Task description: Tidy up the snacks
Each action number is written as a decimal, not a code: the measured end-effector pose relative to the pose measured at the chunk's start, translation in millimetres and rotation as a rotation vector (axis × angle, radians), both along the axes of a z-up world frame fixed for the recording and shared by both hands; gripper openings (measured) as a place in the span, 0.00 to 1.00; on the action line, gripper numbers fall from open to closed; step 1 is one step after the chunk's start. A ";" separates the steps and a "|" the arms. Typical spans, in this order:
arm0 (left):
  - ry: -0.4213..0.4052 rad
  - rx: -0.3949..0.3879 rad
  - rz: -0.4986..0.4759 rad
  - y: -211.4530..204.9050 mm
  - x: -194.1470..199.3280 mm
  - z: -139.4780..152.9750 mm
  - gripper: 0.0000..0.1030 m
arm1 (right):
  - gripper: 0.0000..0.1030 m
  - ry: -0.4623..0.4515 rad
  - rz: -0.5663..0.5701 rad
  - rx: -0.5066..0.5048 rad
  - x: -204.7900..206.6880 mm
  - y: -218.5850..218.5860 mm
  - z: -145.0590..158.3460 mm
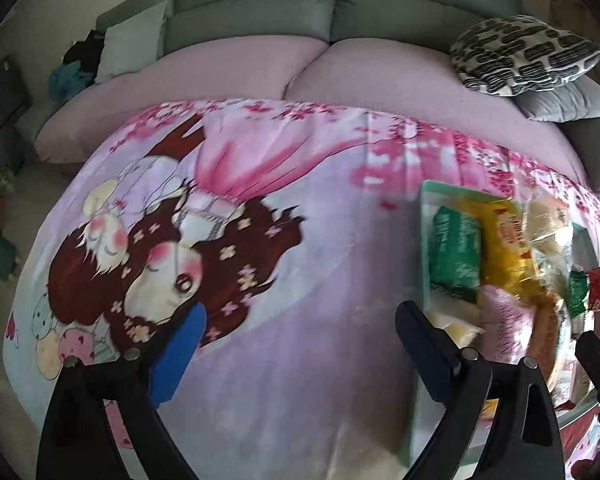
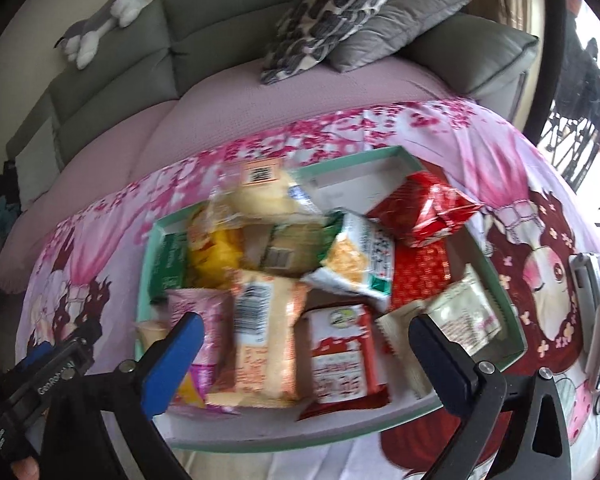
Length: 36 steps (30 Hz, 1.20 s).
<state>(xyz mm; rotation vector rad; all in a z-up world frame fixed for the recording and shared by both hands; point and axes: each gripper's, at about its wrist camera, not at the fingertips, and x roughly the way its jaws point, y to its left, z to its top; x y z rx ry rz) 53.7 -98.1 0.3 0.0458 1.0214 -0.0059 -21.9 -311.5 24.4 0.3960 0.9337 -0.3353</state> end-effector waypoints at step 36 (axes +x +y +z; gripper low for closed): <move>0.035 0.064 -0.058 50.9 -71.0 -6.0 0.93 | 1.00 0.058 0.091 -0.064 -46.3 84.1 -15.7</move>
